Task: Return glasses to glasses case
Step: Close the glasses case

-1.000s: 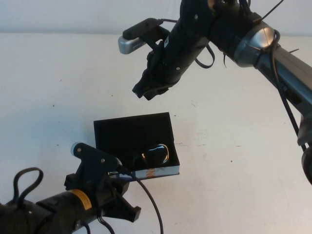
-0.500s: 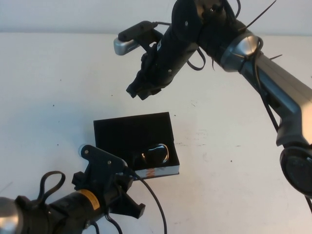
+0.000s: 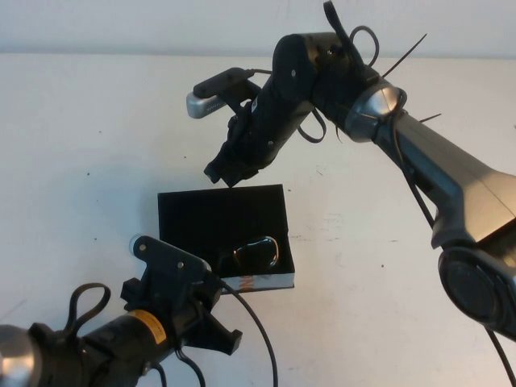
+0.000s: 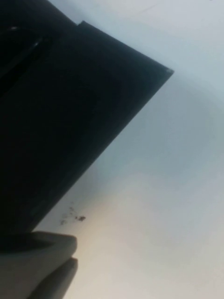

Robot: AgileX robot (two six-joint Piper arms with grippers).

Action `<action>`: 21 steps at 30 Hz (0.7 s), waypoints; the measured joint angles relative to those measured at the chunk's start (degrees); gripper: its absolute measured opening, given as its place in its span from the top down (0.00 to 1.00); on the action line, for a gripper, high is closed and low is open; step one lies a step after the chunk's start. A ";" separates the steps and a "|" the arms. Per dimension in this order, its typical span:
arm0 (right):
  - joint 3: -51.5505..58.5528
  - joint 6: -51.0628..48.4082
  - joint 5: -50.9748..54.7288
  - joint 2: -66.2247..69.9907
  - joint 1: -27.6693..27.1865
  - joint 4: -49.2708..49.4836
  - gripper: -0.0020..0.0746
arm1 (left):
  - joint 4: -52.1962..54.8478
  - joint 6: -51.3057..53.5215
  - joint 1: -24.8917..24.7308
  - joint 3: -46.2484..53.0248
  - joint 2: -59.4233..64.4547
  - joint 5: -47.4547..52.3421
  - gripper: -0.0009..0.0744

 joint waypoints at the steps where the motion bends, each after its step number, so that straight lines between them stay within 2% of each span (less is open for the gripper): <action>1: 0.00 0.00 0.00 0.41 0.00 0.00 0.99 | 0.00 0.00 0.00 0.00 0.00 -0.11 0.99; 21: -0.58 0.10 -1.09 1.27 -0.13 1.73 0.99 | 0.00 0.00 0.00 0.00 0.00 -0.11 0.99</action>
